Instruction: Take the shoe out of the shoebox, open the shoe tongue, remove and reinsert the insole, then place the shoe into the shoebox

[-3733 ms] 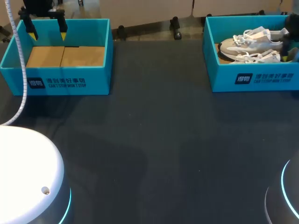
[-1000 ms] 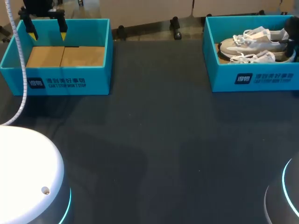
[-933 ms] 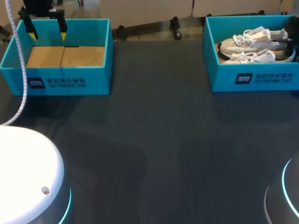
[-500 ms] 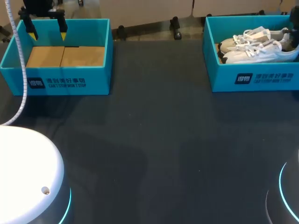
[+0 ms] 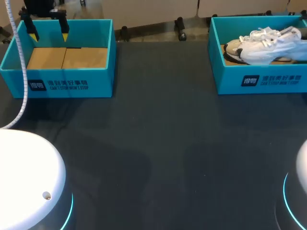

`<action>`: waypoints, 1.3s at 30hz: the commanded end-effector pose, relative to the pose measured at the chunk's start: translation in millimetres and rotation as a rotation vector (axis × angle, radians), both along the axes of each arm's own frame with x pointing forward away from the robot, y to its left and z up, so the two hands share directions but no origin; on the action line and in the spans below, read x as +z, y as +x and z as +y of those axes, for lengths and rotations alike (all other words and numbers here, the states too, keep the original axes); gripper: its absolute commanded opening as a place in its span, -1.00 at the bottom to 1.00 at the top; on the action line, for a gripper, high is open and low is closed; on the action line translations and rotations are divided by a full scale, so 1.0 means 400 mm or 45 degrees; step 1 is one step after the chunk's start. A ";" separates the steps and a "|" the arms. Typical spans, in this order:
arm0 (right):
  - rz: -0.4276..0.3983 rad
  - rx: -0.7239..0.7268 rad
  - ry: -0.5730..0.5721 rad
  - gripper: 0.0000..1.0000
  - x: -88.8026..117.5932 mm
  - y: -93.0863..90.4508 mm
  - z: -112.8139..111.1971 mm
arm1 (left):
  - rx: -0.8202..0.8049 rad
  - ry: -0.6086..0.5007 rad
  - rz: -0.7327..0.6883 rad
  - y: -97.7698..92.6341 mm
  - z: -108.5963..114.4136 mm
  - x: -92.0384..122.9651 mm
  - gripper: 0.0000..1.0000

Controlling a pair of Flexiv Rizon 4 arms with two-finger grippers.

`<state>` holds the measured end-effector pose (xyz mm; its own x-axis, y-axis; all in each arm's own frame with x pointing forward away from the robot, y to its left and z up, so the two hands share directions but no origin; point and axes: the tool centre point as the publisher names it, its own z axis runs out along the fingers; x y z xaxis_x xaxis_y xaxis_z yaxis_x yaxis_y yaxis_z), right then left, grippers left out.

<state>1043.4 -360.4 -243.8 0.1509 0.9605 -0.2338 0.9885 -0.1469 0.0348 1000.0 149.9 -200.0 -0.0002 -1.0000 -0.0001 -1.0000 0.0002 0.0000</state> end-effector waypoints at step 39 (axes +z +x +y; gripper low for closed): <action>-0.072 -0.296 -0.132 -1.00 0.330 -0.169 0.260 | 0.000 0.000 0.000 0.000 0.000 0.000 1.00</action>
